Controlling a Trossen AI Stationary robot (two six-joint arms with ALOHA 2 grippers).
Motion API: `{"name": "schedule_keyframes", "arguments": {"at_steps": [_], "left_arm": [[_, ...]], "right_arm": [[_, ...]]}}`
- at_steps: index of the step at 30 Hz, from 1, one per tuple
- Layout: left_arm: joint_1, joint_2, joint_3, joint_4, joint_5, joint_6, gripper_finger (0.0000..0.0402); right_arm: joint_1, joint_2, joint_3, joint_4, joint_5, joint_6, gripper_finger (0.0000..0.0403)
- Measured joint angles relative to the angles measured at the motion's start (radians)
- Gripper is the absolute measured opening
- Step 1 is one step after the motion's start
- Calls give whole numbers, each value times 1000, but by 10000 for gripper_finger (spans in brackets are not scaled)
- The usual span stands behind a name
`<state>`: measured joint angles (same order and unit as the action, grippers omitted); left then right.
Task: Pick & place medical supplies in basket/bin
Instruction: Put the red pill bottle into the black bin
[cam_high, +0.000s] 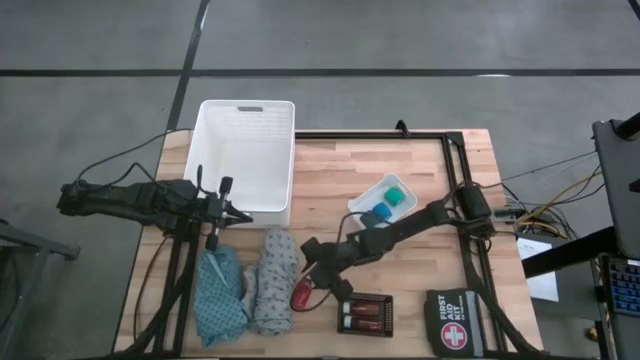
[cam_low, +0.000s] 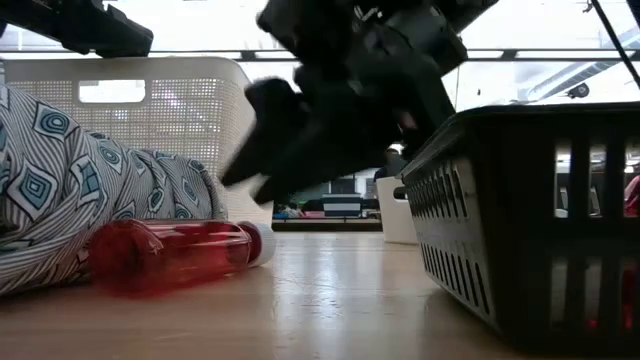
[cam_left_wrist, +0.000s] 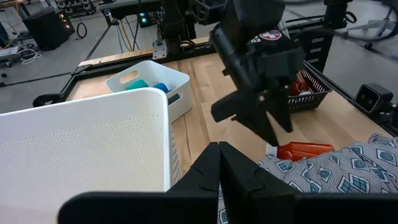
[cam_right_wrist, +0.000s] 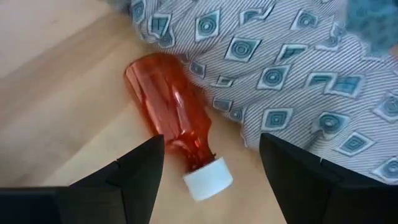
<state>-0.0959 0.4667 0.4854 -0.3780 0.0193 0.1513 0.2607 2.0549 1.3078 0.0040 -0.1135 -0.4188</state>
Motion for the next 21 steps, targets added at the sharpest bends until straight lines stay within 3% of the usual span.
{"name": "schedule_keyframes", "arguments": {"at_steps": [21], "left_arm": [[0, 0, 0, 2, 0, 0, 6]], "right_arm": [[-19, 42, -3, -1, 1, 15, 240]]}}
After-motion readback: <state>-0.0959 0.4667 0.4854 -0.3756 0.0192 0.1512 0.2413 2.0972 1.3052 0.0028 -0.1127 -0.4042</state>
